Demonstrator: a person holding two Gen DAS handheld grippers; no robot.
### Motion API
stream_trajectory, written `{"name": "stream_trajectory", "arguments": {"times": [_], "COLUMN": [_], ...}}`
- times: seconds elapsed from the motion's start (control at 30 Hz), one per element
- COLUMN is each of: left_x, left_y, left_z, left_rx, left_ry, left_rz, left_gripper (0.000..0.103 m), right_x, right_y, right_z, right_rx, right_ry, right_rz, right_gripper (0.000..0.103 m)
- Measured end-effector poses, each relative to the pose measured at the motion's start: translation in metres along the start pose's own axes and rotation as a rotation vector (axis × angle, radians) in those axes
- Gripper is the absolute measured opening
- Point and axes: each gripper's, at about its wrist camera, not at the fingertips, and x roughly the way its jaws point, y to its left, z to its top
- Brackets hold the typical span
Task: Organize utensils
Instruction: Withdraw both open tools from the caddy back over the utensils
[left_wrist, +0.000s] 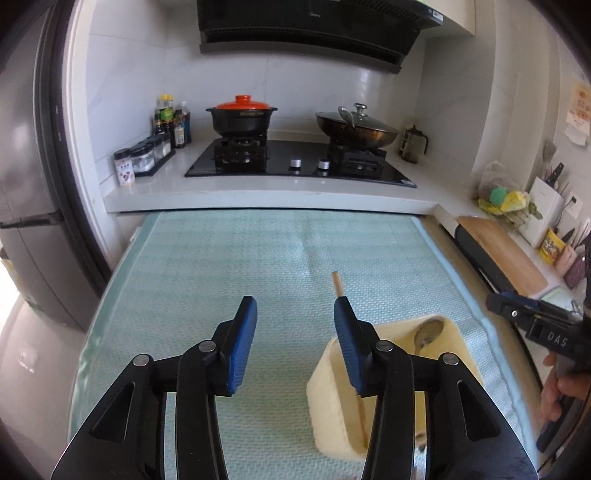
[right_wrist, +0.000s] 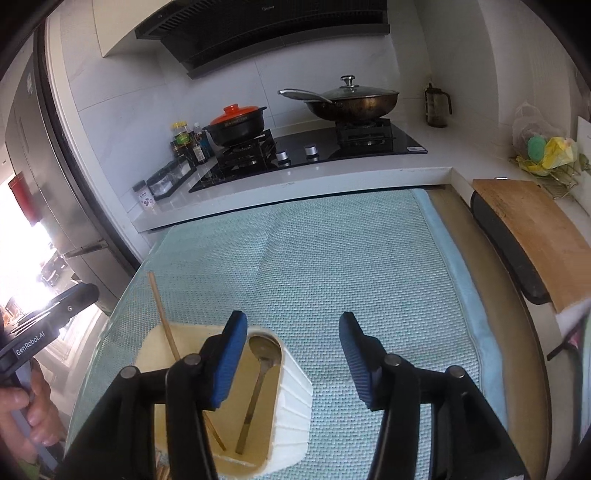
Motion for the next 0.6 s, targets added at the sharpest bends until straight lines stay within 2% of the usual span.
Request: {"name": "stream_trajectory", "arguments": {"times": [0.13, 0.3, 0.37, 0.43, 0.6], "left_x": [-0.053, -0.124, -0.150, -0.174, -0.210], "left_y": [0.026, 0.065, 0.076, 0.085, 0.088], "left_z": [-0.031, -0.079, -0.098, -0.115, -0.150], "left_rx": [0.003, -0.029, -0.028, -0.028, -0.034], "left_ry": [-0.032, -0.053, -0.056, -0.065, -0.067], "left_rz": [0.023, 0.055, 0.078, 0.104, 0.129], "left_gripper": [0.058, 0.071, 0.075, 0.081, 0.084], "right_x": [-0.048, -0.119, -0.146, -0.167, -0.194], "right_y": [-0.001, 0.007, 0.011, 0.014, 0.006], "right_z": [-0.028, -0.085, -0.111, -0.139, -0.206], "right_rx": [-0.043, -0.133, -0.178, -0.216, -0.224], "right_ry": [-0.037, -0.109, -0.139, -0.165, -0.145], "right_rz": [-0.021, -0.052, -0.079, -0.116, -0.197], "right_gripper": [0.053, 0.054, 0.060, 0.062, 0.062]}}
